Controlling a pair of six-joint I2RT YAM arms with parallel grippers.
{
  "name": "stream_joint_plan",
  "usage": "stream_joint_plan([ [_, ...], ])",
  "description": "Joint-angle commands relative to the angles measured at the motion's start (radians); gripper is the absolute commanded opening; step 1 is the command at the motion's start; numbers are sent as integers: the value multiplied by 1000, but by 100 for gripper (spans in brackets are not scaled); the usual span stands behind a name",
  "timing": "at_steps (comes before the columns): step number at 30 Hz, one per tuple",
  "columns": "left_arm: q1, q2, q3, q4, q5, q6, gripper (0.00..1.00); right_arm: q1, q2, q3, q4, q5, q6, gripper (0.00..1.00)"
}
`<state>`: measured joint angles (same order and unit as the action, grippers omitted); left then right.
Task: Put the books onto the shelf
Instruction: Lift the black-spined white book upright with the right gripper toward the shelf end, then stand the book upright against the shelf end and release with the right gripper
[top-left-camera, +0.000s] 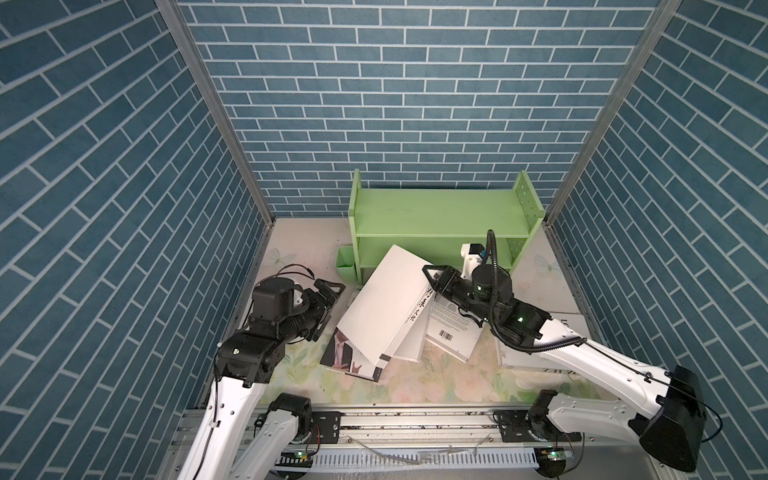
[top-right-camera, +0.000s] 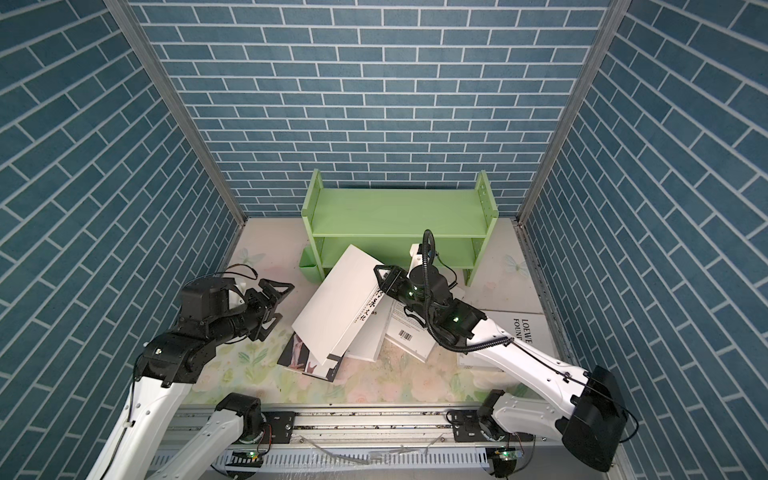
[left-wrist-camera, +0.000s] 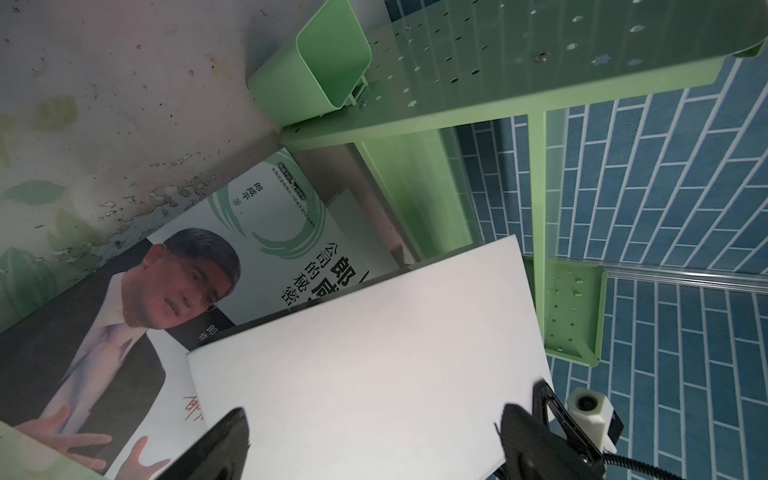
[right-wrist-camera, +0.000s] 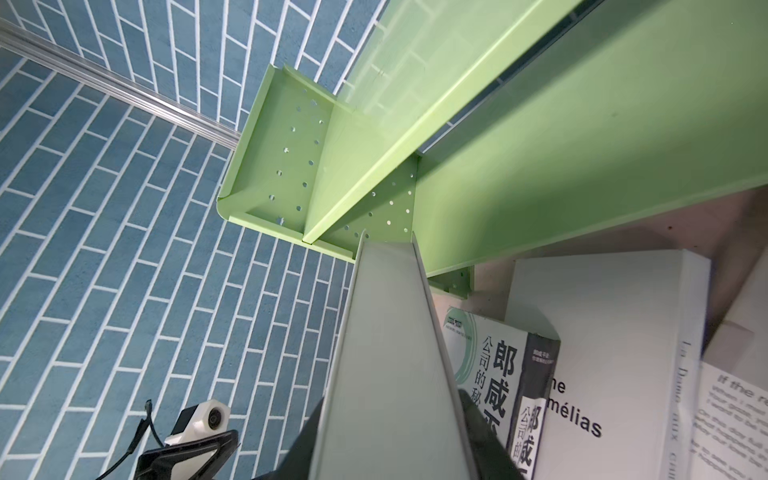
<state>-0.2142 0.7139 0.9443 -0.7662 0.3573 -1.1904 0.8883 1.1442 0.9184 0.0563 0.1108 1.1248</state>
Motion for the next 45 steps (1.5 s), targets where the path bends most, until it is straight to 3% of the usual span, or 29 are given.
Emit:
stream_joint_plan([
  [1,6,-6,21,0,-22,9,96,-3,-57,104,-56,57,-17,35],
  [9,6,40,63,79,14,37,96,-19,-131,276,-217,125,-142,35],
  [15,0,150,266,56,63,236,97,-27,-147,438,-270,266,-344,35],
  [20,-40,218,354,120,81,284,98,-29,-109,587,-262,430,-612,34],
  [23,-136,272,369,241,76,316,100,-35,-45,700,-272,529,-787,35],
  [30,-291,458,543,279,61,479,100,-65,49,794,-108,715,-1210,35],
  [34,-301,512,546,316,87,519,100,-122,79,773,2,722,-1357,35],
  [39,-301,543,545,326,94,589,100,-233,118,756,46,667,-1374,35],
  [45,-301,550,497,421,109,630,100,-360,194,857,-156,510,-1311,37],
])
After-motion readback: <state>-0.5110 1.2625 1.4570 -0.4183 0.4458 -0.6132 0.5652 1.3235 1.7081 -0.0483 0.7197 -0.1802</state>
